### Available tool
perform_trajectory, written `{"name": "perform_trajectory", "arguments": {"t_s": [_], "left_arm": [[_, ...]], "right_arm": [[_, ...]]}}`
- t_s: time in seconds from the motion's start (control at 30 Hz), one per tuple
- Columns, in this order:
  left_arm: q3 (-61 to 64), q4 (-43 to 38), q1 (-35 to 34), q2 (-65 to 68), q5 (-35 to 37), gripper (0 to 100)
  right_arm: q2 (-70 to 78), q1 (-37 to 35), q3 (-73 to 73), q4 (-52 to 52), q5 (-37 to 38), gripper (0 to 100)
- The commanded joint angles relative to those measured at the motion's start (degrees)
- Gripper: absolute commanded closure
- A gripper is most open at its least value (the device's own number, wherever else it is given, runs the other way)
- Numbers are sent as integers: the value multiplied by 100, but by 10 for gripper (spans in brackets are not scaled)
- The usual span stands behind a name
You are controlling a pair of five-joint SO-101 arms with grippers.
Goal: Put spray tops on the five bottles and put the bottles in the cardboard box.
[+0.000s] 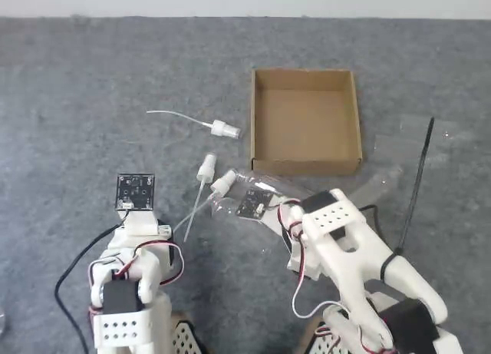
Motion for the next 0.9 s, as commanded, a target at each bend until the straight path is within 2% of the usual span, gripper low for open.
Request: {"name": "perform_trajectory", "arguments": {"t_s": [0.0, 0.17, 0.4, 0.7, 0.87], "left_arm": [[-40, -18, -18, -88, 44, 988], [-40, -18, -18, -88, 44, 988], [-40, -18, -18, -88, 44, 988], [-40, -18, -18, -88, 44, 988], [-40, -18, -18, -88, 44, 988]], "right_arm": [[-259, 75, 0, -145, 88, 854], [-268, 75, -9, -180, 105, 996], [-312, 110, -290, -66, 97, 993], [-259, 690, -2110, 945, 88, 993], [-259, 743, -2558, 1138, 88, 993]]}}
